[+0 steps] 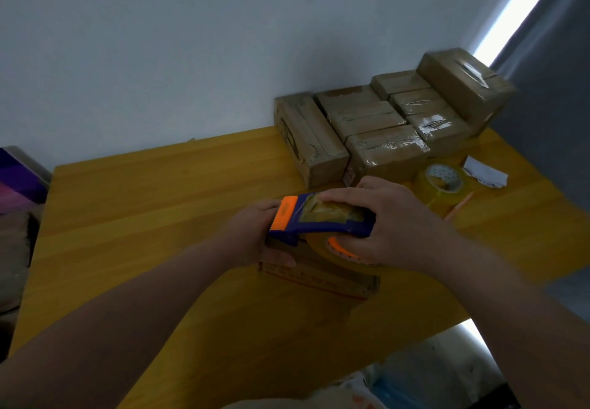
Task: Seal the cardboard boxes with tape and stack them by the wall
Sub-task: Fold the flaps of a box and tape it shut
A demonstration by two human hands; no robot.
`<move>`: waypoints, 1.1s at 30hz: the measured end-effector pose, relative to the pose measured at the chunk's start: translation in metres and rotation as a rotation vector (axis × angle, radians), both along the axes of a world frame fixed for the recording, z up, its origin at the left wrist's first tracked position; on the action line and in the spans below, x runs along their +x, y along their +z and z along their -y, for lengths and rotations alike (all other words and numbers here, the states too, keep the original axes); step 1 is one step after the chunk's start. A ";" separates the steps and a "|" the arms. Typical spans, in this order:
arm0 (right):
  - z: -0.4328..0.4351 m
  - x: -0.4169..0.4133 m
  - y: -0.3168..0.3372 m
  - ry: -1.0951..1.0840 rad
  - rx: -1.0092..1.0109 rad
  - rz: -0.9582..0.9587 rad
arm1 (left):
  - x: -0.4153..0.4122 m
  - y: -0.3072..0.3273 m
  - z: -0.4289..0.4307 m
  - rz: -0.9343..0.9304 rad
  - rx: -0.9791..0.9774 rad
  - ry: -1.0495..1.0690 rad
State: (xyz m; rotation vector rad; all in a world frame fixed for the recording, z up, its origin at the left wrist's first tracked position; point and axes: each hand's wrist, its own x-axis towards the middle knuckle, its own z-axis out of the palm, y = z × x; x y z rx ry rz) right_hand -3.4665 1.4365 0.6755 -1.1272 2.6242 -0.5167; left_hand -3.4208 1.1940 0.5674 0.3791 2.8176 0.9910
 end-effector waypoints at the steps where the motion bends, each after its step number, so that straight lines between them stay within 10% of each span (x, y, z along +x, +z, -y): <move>1: -0.001 -0.001 0.001 0.012 -0.003 0.016 | 0.000 0.001 0.000 0.013 -0.001 -0.009; 18: -0.099 0.002 0.005 0.032 0.009 0.040 | -0.008 0.002 -0.002 0.170 -0.259 -0.044; 26: -0.110 0.000 -0.016 -0.011 -0.005 0.053 | 0.014 0.003 -0.017 -0.034 -0.675 -0.032; 33: -0.107 0.000 -0.016 -0.028 -0.052 0.053 | 0.027 -0.001 -0.068 0.012 -0.612 -0.020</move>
